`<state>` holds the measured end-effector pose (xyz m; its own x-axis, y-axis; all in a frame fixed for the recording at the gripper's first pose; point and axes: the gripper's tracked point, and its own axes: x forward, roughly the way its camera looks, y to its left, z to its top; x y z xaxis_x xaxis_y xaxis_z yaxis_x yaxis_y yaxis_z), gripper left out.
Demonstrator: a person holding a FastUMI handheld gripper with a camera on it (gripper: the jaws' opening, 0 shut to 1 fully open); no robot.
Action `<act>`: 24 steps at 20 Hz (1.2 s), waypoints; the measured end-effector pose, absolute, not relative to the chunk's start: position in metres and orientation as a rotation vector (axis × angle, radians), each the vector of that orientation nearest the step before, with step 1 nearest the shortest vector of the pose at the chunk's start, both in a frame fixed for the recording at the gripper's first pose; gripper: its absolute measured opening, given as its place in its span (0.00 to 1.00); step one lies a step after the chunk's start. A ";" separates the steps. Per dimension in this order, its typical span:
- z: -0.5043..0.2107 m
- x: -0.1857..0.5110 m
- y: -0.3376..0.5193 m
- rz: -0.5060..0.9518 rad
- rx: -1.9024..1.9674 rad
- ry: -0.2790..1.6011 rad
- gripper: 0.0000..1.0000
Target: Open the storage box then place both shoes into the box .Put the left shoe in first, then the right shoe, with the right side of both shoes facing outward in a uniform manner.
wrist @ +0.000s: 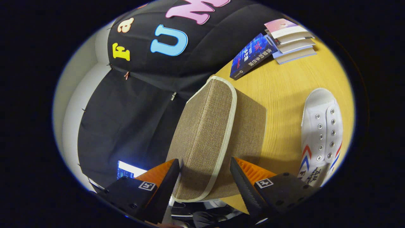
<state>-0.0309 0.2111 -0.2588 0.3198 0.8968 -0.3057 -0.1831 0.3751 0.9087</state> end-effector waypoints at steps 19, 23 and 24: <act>-0.166 -0.018 0.221 0.904 1.373 1.049 0.27; -0.135 -0.017 0.238 0.919 1.390 1.018 0.14; -0.127 -0.015 0.245 0.926 1.378 1.012 0.11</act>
